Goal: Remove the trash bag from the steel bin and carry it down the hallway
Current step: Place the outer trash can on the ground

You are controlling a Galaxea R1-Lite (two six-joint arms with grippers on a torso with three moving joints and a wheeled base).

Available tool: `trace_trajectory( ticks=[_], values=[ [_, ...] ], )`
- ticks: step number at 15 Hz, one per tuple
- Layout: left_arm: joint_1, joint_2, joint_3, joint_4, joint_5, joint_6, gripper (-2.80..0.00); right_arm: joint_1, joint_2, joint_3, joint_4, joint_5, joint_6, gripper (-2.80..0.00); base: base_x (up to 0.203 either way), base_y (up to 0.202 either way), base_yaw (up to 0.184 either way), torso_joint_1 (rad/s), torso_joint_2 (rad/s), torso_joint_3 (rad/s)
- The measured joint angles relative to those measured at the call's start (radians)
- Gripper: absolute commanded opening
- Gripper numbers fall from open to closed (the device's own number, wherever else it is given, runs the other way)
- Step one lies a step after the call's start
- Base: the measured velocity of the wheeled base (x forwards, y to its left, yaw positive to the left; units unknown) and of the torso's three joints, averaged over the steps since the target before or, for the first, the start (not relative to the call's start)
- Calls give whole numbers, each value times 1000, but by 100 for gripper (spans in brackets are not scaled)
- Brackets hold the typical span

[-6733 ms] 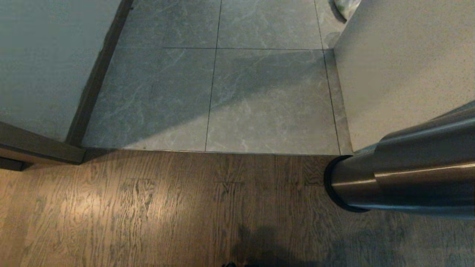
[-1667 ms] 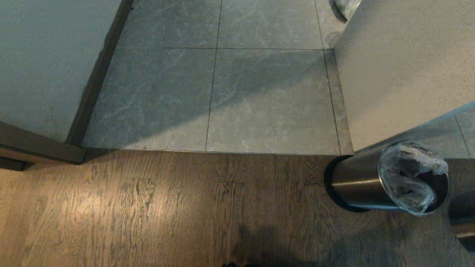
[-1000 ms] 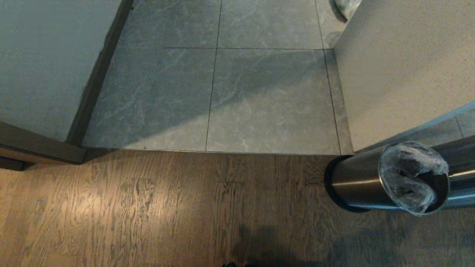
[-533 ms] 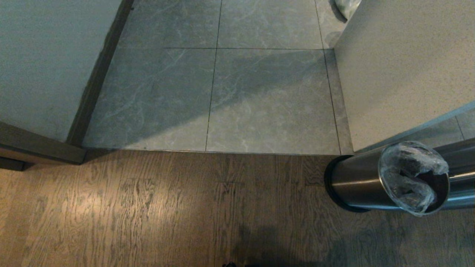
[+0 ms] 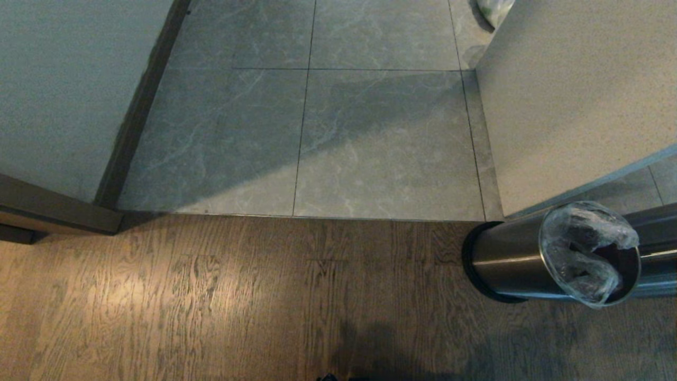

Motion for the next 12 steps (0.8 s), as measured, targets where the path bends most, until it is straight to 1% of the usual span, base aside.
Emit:
trace_trajectory(
  ticks=[3, 4, 9, 12],
  values=[
    [0, 0, 0, 0, 0, 0, -280, -17, 41, -58, 4, -2, -2, -280, 0, 0, 0, 0, 0, 0],
    [0, 0, 0, 0, 0, 0, -280, -23, 50, -63, 5, 4, -3, 0, 0, 0, 0, 0, 0, 0],
    [0, 0, 0, -1, 0, 0, -280, -30, 85, -59, 6, -5, -18, 0, 0, 0, 0, 0, 0, 0],
    [0, 0, 0, 0, 0, 0, -280, -47, 68, -53, 18, -3, -16, 0, 0, 0, 0, 0, 0, 0]
  ],
)
